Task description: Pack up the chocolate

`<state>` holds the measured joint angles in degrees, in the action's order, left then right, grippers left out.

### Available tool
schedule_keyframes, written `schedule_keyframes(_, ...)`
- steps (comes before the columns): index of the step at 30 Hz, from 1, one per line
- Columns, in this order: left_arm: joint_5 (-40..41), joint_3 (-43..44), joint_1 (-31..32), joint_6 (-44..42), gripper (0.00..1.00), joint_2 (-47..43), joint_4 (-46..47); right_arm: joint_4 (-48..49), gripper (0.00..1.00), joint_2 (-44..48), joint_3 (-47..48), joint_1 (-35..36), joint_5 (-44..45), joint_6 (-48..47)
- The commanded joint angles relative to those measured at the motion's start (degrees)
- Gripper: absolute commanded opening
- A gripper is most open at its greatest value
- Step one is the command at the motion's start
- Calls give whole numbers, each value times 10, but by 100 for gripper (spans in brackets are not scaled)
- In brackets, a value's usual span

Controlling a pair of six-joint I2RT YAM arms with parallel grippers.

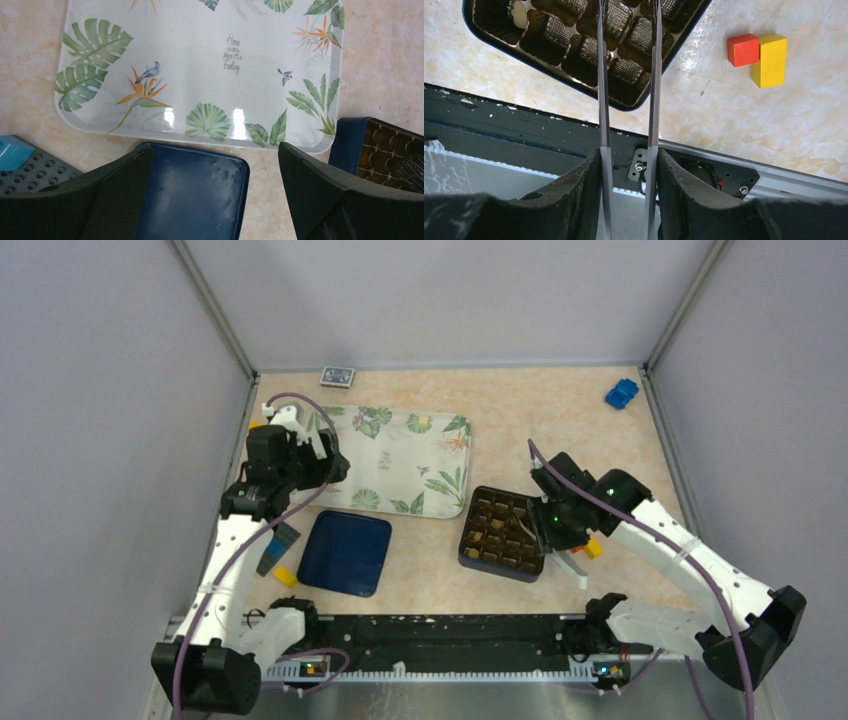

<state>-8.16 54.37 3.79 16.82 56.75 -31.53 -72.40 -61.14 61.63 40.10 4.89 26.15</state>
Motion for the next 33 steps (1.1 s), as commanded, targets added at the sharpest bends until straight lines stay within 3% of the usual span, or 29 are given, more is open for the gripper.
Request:
schedule_keyframes(1, -8, 5, -2, 4, 99, -5, 21, 2, 39, 3, 38, 7, 12, 0)
schedule_keyframes(3, -8, 5, -2, 3, 99, -5, 21, -1, 25, 1, 66, 7, 12, -2)
schedule_keyframes(5, -8, 4, -2, 3, 99, -7, 21, 6, 18, -1, 100, 7, 5, -6)
schedule_keyframes(10, -5, -3, -2, 1, 99, -9, 24, 60, 17, -51, 185, 7, 11, -20)
schedule_keyframes(17, 1, 4, -2, -5, 99, -2, 23, 256, 30, -203, 239, 7, 22, -59)
schedule_keyframes(22, 8, 12, -2, -13, 99, 1, 15, 335, 37, -329, 288, 7, 46, -80)
schedule_keyframes(33, 31, 17, -2, -27, 99, -3, 2, 372, 43, -542, 417, 7, 116, -92)
